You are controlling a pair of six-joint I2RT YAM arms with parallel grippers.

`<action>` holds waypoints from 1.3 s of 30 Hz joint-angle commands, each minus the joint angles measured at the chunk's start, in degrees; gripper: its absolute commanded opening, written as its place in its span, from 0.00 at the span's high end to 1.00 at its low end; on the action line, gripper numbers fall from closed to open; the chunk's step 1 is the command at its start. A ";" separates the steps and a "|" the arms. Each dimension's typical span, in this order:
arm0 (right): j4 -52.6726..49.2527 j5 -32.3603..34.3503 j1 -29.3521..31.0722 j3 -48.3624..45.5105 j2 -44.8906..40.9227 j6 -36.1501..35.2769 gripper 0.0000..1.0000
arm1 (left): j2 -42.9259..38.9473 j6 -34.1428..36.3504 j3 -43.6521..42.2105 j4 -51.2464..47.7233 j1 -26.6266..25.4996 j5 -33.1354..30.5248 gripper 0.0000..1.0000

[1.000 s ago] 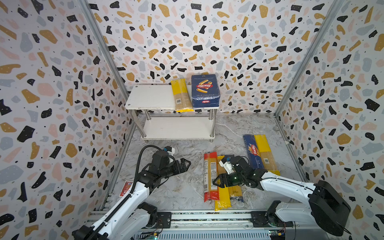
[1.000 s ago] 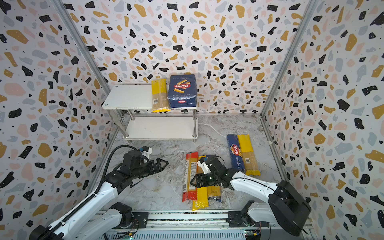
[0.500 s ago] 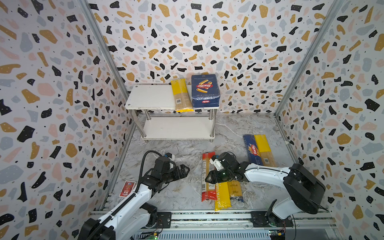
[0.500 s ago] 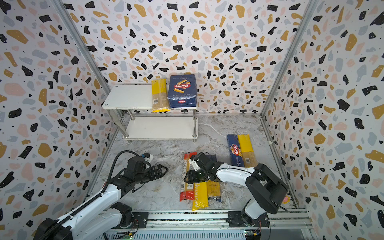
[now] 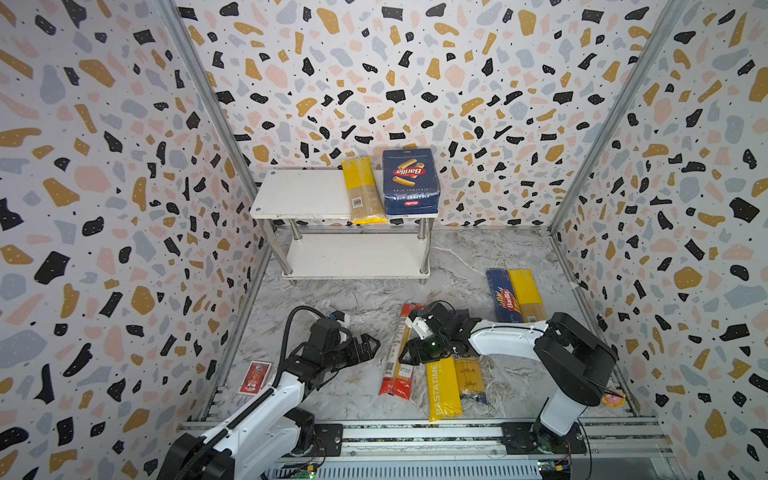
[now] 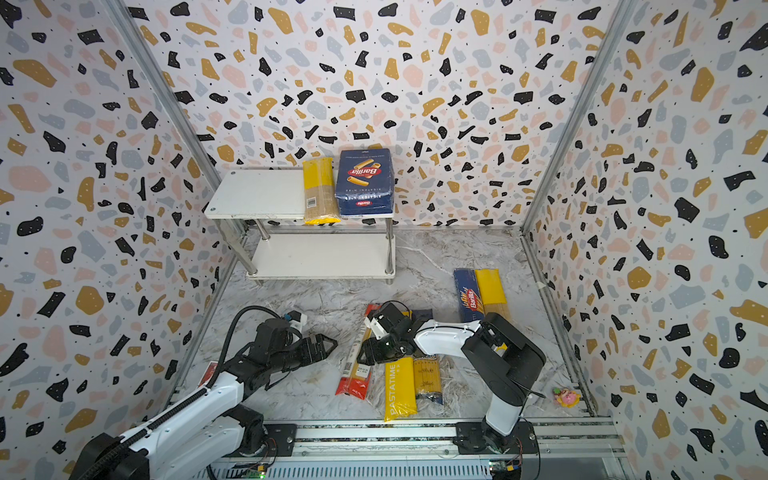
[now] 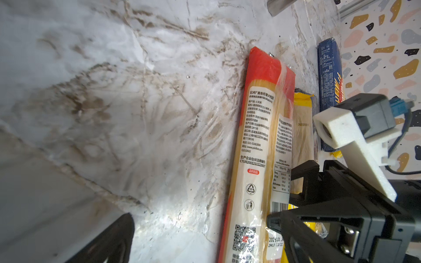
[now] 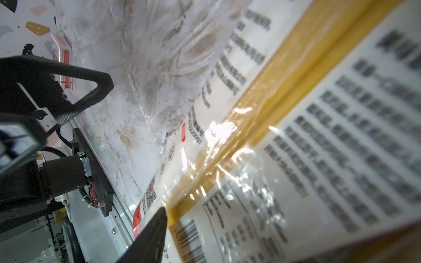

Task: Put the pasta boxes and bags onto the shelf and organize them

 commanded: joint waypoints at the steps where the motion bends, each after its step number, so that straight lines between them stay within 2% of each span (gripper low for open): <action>1: 1.41 -1.45 -1.50 -1.26 -3.71 -0.82 0.36 | 1.67 -0.97 -0.10 5.83 -0.72 2.65 0.00; 8: 5.12 -6.13 -7.24 -6.16 -7.46 0.55 0.35 | 9.09 -0.40 2.31 10.19 -4.25 4.50 0.00; 12: 3.36 -5.95 -8.32 -8.46 -12.64 -0.39 0.30 | 11.60 0.12 3.20 12.01 -6.27 5.00 0.00; 17: 1.80 -5.71 -8.77 -9.34 -14.90 -1.32 0.30 | 17.11 -0.31 4.74 15.87 -8.92 6.88 0.00; 21: 5.89 -6.59 -12.43 -11.40 -13.70 0.65 0.30 | 21.27 -0.73 6.32 18.36 -11.14 8.07 0.00; 24: 7.38 -10.25 -15.66 -8.92 -9.45 0.14 0.32 | 23.41 -0.38 7.15 18.54 -12.08 8.24 0.00; 31: 4.99 -11.66 -15.06 -1.59 -2.35 -0.97 0.35 | 25.77 -0.84 7.47 21.22 -13.40 9.18 0.00; 39: 4.98 -10.40 -15.97 -5.37 -5.85 0.06 0.37 | 32.54 -1.51 8.21 26.13 -15.16 11.01 0.08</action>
